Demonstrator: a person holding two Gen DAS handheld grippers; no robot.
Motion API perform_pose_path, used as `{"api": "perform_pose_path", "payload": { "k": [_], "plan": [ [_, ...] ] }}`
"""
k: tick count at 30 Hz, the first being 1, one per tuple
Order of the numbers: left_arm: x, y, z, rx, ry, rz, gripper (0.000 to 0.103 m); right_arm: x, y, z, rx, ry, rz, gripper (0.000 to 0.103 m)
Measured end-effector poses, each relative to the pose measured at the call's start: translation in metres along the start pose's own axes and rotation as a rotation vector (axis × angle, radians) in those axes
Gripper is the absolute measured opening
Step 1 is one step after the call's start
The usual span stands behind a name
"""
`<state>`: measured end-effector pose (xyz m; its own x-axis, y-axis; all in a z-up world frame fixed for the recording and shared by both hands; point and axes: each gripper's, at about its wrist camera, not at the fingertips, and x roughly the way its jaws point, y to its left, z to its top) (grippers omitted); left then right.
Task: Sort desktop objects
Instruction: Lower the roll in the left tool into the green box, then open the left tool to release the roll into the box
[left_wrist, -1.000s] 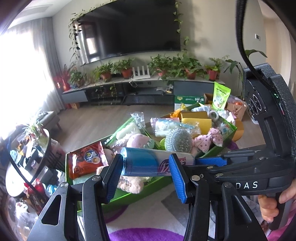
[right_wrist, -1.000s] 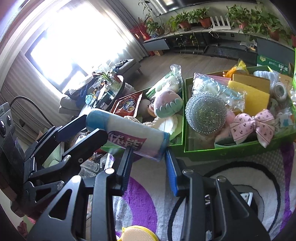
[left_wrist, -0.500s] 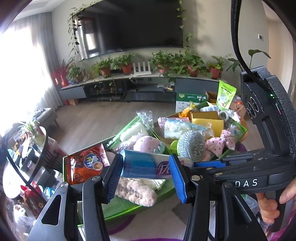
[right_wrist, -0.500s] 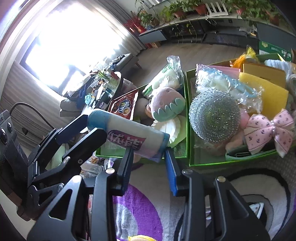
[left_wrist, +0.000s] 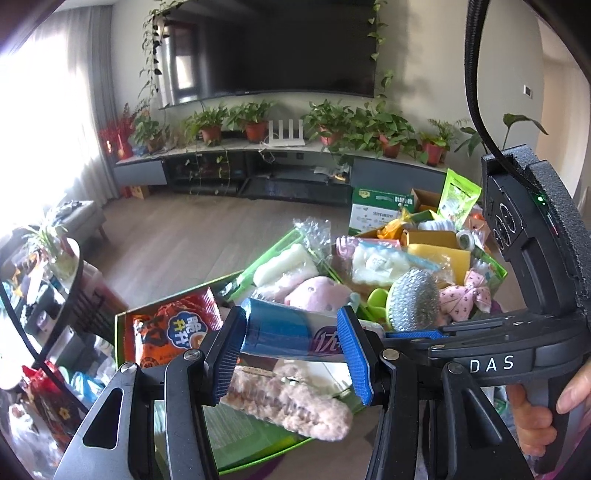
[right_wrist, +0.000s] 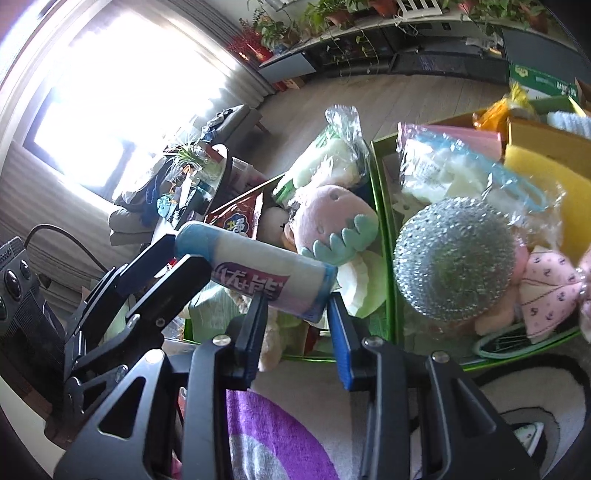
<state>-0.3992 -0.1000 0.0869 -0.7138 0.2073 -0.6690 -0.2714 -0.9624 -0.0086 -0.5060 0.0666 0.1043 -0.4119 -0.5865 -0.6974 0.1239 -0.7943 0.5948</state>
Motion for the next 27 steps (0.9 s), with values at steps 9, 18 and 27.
{"api": "perform_pose_path", "payload": {
  "k": [9,18,27],
  "plan": [
    [0.032,0.020,-0.008,-0.054,0.031,-0.028,0.051,0.026,-0.012,0.002,0.067,0.030,-0.038,0.033],
    [0.036,0.018,-0.016,-0.062,0.037,0.029,0.051,0.030,-0.018,0.002,0.091,0.053,-0.035,0.031],
    [0.031,0.016,-0.018,-0.100,0.048,0.066,0.051,0.010,-0.001,-0.001,0.009,0.002,-0.047,0.035]
  ]
}}
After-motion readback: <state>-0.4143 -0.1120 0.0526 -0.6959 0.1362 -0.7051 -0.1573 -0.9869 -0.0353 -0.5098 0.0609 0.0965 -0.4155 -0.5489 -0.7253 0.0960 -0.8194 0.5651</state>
